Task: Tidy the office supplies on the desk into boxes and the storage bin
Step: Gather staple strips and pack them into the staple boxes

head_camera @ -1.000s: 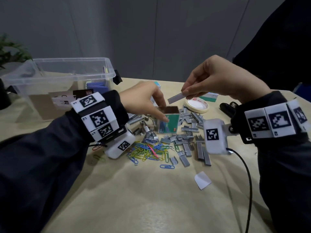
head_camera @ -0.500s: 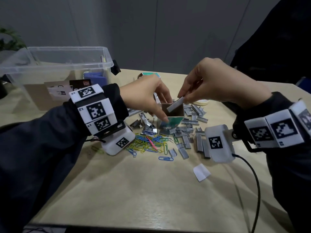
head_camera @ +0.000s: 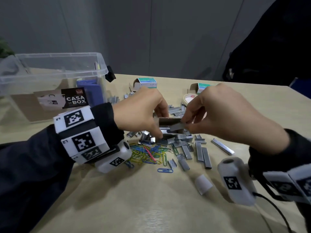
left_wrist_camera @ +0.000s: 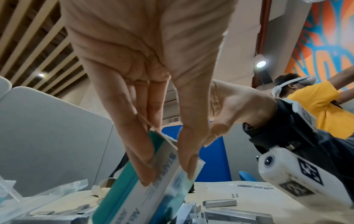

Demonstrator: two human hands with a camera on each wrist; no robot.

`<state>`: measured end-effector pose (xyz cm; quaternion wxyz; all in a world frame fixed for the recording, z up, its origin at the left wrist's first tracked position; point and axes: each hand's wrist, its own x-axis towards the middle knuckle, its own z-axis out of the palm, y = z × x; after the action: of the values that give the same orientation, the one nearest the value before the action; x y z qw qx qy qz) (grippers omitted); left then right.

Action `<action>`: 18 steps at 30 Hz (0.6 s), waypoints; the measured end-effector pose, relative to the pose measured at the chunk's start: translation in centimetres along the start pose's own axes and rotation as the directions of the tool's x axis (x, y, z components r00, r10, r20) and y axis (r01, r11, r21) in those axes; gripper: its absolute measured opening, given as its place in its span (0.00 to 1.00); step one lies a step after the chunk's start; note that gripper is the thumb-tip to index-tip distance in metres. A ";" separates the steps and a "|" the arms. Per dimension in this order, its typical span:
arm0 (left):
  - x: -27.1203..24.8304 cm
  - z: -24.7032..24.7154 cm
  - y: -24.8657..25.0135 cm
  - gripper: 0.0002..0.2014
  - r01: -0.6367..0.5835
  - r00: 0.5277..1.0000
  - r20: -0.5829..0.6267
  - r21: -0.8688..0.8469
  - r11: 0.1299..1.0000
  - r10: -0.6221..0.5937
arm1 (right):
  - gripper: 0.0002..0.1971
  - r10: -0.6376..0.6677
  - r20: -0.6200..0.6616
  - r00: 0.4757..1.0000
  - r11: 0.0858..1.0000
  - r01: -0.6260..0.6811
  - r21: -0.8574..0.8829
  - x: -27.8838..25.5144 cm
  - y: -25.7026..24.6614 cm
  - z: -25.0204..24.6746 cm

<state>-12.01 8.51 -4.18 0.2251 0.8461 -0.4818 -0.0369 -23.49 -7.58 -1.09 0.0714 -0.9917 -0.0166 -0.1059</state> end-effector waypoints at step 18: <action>2.1 -1.2 -1.9 0.15 0.145 0.982 0.159 -0.263 0.954 -0.105 | 0.06 -0.088 0.042 0.995 0.978 0.095 -0.185 4.1 -0.9 2.3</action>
<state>-9.01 7.99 -3.52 0.3019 0.8308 -0.4324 -0.1779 -19.07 -6.24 -2.27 -0.0273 -0.9938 -0.0534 -0.0934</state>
